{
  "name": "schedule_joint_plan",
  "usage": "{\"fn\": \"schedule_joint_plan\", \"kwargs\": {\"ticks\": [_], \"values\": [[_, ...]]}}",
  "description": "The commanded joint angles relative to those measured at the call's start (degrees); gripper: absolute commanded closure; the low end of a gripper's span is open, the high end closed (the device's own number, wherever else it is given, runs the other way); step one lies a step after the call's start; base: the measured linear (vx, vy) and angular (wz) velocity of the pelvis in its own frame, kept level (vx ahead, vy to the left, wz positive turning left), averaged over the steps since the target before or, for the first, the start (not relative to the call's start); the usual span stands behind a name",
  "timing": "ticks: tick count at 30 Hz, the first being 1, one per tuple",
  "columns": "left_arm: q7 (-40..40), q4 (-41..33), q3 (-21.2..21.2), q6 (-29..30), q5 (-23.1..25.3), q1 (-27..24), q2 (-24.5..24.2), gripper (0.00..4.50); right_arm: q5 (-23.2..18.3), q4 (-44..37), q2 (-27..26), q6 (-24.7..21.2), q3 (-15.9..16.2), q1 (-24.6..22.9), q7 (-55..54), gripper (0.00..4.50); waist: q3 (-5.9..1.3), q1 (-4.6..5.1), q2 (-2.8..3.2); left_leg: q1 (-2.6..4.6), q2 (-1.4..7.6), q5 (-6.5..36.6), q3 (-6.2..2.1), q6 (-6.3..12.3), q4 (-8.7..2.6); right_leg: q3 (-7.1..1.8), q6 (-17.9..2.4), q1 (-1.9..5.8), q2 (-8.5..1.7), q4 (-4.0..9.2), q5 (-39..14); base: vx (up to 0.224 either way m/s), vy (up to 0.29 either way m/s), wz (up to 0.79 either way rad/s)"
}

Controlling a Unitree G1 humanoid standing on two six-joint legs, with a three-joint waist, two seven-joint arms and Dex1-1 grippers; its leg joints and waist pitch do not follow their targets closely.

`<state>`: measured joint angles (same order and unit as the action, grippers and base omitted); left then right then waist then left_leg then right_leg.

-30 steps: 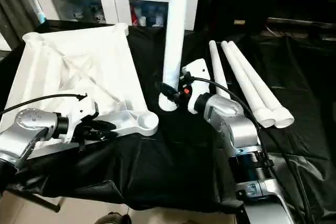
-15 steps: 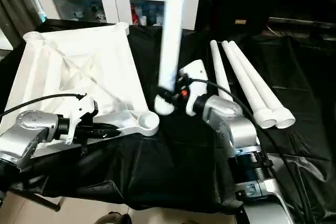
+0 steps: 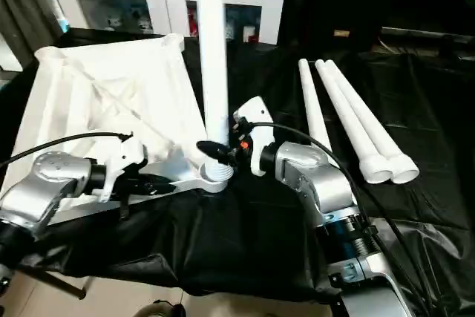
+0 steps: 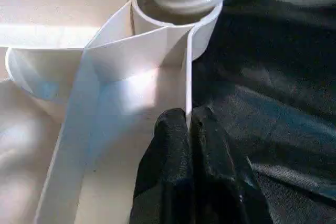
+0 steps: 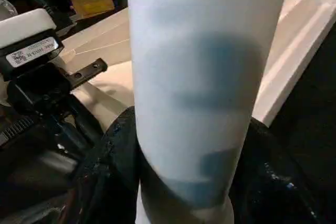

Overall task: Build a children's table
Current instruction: Insert table leg to table base

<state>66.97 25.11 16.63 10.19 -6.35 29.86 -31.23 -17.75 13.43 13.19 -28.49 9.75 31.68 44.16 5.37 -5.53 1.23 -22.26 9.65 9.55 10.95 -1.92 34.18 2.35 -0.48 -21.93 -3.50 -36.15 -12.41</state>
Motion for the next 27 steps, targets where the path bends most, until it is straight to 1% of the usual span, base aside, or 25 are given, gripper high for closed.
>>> {"fn": "schedule_joint_plan", "kwargs": {"ticks": [1,2,3,6,7,9,10,12,14,16,17,18,20,23,24,25,27], "values": [[-0.04,0.49,1.46,0.42,0.91,0.27,0.51,4.5,-0.17,-0.08,-0.03,0.26,0.3,0.04,0.07,2.62,-4.42,0.21,0.35,1.76,3.86,13.04,-1.8,-2.18,-4.65,-2.97,-13.75,1.52,-5.33,4.06,-7.61,0.0,0.0,0.0],[0.0,0.3,1.35,0.61,0.65,0.47,0.69,4.5,-0.1,0.4,-0.26,0.41,0.25,0.1,0.0,2.62,-4.5,0.17,0.34,1.71,3.81,12.19,-1.75,-1.94,-4.57,-2.94,-13.85,1.56,-5.28,3.92,-6.18,0.0,0.0,0.0],[0.19,0.14,1.15,0.52,0.36,0.65,0.96,4.5,0.42,1.38,-0.54,1.11,0.34,0.38,-0.32,2.62,-4.74,0.13,0.33,1.76,3.79,11.62,-1.68,-1.66,-4.46,-2.91,-14.05,1.63,-5.28,3.83,-5.18,0.0,0.0,0.0],[0.64,-0.16,1.02,0.29,0.21,0.88,1.21,4.5,0.83,2.99,-1.16,1.8,0.27,0.87,-0.52,2.62,-4.69,-0.01,0.41,1.74,3.78,11.95,-1.6,-1.65,-4.4,-2.91,-14.32,1.57,-5.4,3.96,-5.78,0.0,0.0,0.0],[0.92,-0.61,0.99,0.15,0.34,0.73,1.22,4.5,1.27,4.51,-1.72,2.46,0.2,1.29,-0.76,2.62,-4.84,-0.04,0.28,1.76,3.78,11.82,-1.59,-1.65,-4.37,-2.89,-14.31,1.7,-5.37,3.91,-5.76,0.0,0.0,0.0],[1.57,-1.43,0.95,0.49,0.09,0.55,1.23,4.5,1.82,6.38,-2.08,3.34,0.25,1.84,-0.79,2.62,-4.83,-0.04,0.39,1.73,3.79,11.83,-1.58,-1.78,-4.37,-2.87,-14.39,1.61,-5.38,3.89,-5.96,0.0,0.0,0.0],[1.8,-1.65,0.93,0.67,0.04,0.46,1.24,4.5,2.0,7.08,-2.22,3.6,0.27,2.05,-0.75,2.62,-4.93,-0.02,0.27,1.77,3.81,11.71,-1.55,-1.82,-4.36,-2.84,-14.49,1.64,-5.31,3.83,-5.61,0.0,0.0,0.0],[2.05,-1.86,0.95,0.82,-0.02,0.3,1.19,4.5,2.09,7.63,-2.35,3.66,0.31,2.17,-0.66,2.62,-4.96,-0.06,0.27,1.72,3.82,11.2,-1.54,-1.72,-4.32,-2.84,-14.38,1.69,-5.34,3.73,-5.06,0.0,0.0,0.0],[1.66,-2.39,0.82,0.61,0.13,0.1,1.24,4.5,2.14,8.53,-2.25,3.27,0.95,2.34,0.66,2.62,-4.98,-0.02,0.04,1.7,3.83,11.05,-1.54,-1.53,-4.34,-2.8,-14.29,1.73,-5.3,3.71,-4.75,0.0,0.0,0.0],[1.49,-2.52,0.72,0.58,0.13,0.08,1.33,4.5,2.19,8.91,-2.25,3.26,1.11,2.41,1.11,2.62,-4.98,-0.04,0.22,1.81,3.88,11.68,-1.54,-1.79,-4.4,-2.79,-14.17,1.64,-5.3,3.77,-5.46,0.0,0.0,0.0],[1.25,-2.57,0.6,0.48,0.11,0.04,1.43,4.5,2.35,9.02,-2.16,3.35,1.36,2.38,1.36,2.62,-5.03,-0.03,0.2,1.83,3.85,11.7,-1.53,-1.87,-4.36,-2.81,-14.16,1.65,-5.27,3.77,-5.22,0.0,0.0,0.0],[1.2,-2.59,0.57,0.47,0.11,0.04,1.46,4.5,2.4,9.1,-2.15,3.42,1.4,2.39,1.42,2.62,-5.05,-0.06,0.01,1.81,3.86,11.47,-1.51,-1.81,-4.36,-2.82,-14.24,1.68,-5.28,3.69,-4.5,0.0,0.0,0.0],[0.88,-2.65,0.4,0.39,0.15,0.0,1.62,4.5,2.26,9.42,-2.19,3.46,1.4,2.32,1.94,2.62,-5.15,-0.1,-0.02,1.81,3.83,11.38,-1.49,-1.73,-4.31,-2.8,-14.32,1.72,-5.28,3.66,-4.04,0.0,0.0,0.0],[0.53,-2.57,-0.08,0.56,0.16,-0.03,1.87,4.5,1.91,10.45,-2.23,4.19,0.43,1.41,2.56,2.62,-5.22,-0.2,0.03,1.86,3.87,11.65,-1.5,-1.82,-4.31,-2.78,-14.33,1.71,-5.29,3.66,-4.01,0.0,0.0,0.0],[0.53,-2.52,-0.24,0.58,0.1,-0.05,1.89,4.5,1.66,11.0,-2.36,4.56,-0.22,1.06,2.39,2.62,-5.23,-0.21,-0.1,1.83,3.85,11.72,-1.49,-1.84,-4.29,-2.8,-14.36,1.75,-5.32,3.67,-3.96,0.0,0.0,0.0],[0.52,-2.5,-0.28,0.63,0.1,0.0,1.93,4.5,1.49,11.24,-2.41,4.62,-0.55,1.01,2.35,2.62,-5.25,-0.28,0.15,1.83,3.85,11.76,-1.53,-1.88,-4.26,-2.81,-14.42,1.73,-5.4,3.66,-3.95,0.0,0.0,0.0],[0.51,-2.38,-0.49,0.77,-0.04,0.11,1.97,4.5,0.7,12.11,-2.72,5.01,-1.97,0.54,1.93,2.62,-5.25,-0.3,0.12,1.81,3.87,11.67,-1.51,-1.77,-4.27,-2.78,-14.64,1.75,-5.3,3.64,-3.35,0.0,0.0,0.0]]}}
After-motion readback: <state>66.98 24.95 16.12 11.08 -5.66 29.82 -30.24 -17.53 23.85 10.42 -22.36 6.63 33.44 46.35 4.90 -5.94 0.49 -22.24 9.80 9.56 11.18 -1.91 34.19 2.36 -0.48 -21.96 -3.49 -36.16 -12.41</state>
